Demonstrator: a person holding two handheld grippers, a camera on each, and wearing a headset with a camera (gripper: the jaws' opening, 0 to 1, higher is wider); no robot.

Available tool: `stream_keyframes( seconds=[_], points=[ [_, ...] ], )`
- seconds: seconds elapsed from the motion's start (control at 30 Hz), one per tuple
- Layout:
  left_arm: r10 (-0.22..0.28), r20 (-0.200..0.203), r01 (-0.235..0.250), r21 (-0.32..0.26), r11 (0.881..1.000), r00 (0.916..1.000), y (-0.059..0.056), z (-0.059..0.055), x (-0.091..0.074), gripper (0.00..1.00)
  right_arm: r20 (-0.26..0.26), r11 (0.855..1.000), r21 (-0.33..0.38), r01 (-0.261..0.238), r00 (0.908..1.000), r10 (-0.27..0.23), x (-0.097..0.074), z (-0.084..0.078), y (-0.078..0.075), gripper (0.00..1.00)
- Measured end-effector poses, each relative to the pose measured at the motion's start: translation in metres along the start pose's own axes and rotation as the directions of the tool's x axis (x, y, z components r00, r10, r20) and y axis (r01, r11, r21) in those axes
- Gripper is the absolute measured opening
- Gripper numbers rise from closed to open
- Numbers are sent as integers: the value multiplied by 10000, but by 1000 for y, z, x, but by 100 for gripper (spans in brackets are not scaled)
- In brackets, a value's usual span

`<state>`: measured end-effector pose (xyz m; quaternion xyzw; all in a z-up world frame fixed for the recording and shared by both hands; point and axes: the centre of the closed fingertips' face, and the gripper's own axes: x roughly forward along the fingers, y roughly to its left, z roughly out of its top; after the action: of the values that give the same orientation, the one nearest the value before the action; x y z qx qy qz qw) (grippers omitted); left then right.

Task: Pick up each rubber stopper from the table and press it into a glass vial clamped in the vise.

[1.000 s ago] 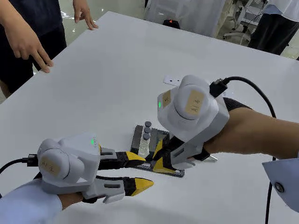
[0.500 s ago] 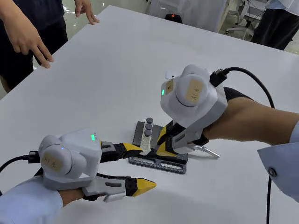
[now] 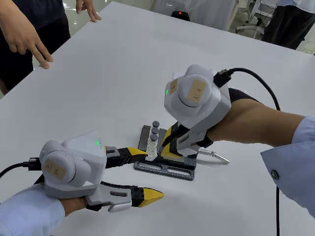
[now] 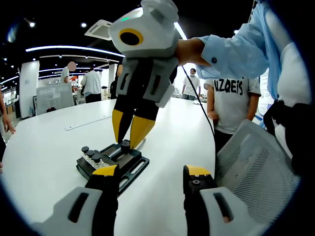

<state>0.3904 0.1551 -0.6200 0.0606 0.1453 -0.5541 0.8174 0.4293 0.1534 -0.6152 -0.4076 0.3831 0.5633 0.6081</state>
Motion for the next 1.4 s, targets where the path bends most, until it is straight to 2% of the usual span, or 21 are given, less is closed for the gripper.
stream_keyframes(
  seconds=[0.4, 0.9, 1.13, 1.4],
  points=[
    [148, -10, -148, -58, 9999, 9999, 3, 0, -3, 50, -95, 10000, -30, 79, 9999, -80, 5, -3, -7, 7],
    [259, 34, -258, -131, 9996, 9997, 6, -1, -5, 53, -195, 9997, -126, 199, 9996, -201, 21, -1, -25, 6],
    [577, 7, -576, -311, 9979, 9983, 14, -2, -7, 60, -323, 9997, -179, 185, 9993, -191, 27, -2, -31, 7],
    [924, -46, -925, -684, 9934, 9957, 28, -3, -12, 69, -470, 9992, -355, 157, 9987, -174, 32, -3, -34, 7]
  ],
)
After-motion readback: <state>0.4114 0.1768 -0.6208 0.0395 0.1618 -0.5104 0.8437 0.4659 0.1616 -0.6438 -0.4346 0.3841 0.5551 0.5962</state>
